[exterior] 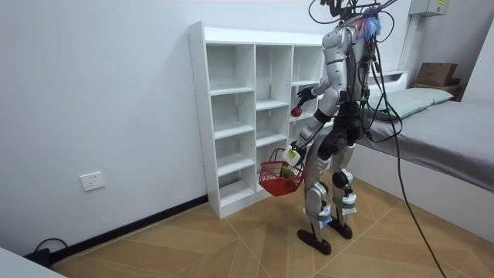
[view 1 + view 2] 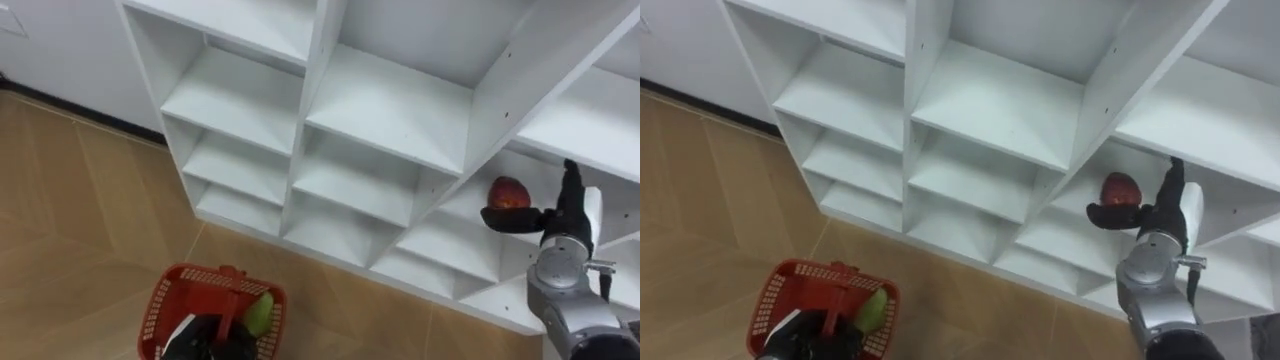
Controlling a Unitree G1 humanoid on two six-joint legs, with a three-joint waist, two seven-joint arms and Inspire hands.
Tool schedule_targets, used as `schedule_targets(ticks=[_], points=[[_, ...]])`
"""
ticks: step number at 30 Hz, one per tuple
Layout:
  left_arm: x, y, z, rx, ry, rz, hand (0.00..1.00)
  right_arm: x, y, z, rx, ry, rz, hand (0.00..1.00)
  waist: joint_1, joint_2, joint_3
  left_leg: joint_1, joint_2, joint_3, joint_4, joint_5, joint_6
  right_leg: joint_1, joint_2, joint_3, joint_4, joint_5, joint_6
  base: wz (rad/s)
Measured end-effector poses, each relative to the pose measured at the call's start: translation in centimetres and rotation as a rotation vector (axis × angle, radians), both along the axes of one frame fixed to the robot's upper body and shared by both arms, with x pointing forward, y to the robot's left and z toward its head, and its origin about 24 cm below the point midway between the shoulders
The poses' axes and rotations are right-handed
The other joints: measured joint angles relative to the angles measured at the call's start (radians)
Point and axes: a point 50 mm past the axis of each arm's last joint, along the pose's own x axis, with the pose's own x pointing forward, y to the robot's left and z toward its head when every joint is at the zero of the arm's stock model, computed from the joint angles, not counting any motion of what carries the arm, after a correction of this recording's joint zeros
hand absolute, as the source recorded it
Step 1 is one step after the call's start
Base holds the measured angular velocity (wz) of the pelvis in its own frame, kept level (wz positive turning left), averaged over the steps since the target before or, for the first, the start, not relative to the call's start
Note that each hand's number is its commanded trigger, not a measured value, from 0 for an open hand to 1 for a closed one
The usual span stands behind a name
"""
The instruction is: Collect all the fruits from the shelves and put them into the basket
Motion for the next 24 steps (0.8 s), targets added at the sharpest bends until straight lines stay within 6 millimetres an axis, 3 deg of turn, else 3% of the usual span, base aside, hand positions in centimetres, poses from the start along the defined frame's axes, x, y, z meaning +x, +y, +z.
schedule_targets(ticks=[5, 10, 16, 24], points=[[0.1, -0.2, 0.0, -0.006, -0.003, -0.001, 1.0, 1.4, 0.1, 1.3, -0.014, -0.051, -0.013, 0.0, 0.011, 0.001, 0.0004, -0.03, -0.001, -0.002, 0.003, 0.001, 0.002, -0.028, 0.001, 0.0, 0.003, 0.0, 0.0, 0.01], [0.4, -0.4, 0.0, -0.012, -0.005, 0.0, 1.0, 1.6, 0.1, 1.5, -0.016, -0.056, -0.013, 0.0, 0.011, 0.019, 0.0099, -0.057, -0.003, -0.002, -0.006, 0.004, 0.004, -0.055, -0.003, -0.014, -0.001, 0.0, 0.0, 0.02], [0.9, -0.3, -0.2, 0.0, 0.006, 0.004, 1.0, 1.6, 0.0, 1.4, -0.019, -0.05, -0.018, 0.0, 0.007, 0.04, 0.0073, -0.089, -0.005, -0.002, -0.017, 0.015, 0.0, -0.096, -0.011, -0.015, 0.0, 0.0, 0.0, 0.0], [1.7, -0.9, 0.0, 0.0, -0.007, -0.02, 1.0, 1.7, -0.1, 1.6, -0.022, -0.053, -0.018, 0.0, -0.001, 0.048, 0.0067, -0.116, -0.004, 0.002, -0.017, 0.017, -0.002, -0.134, -0.016, -0.014, 0.018, -0.001, 0.001, -0.01]])
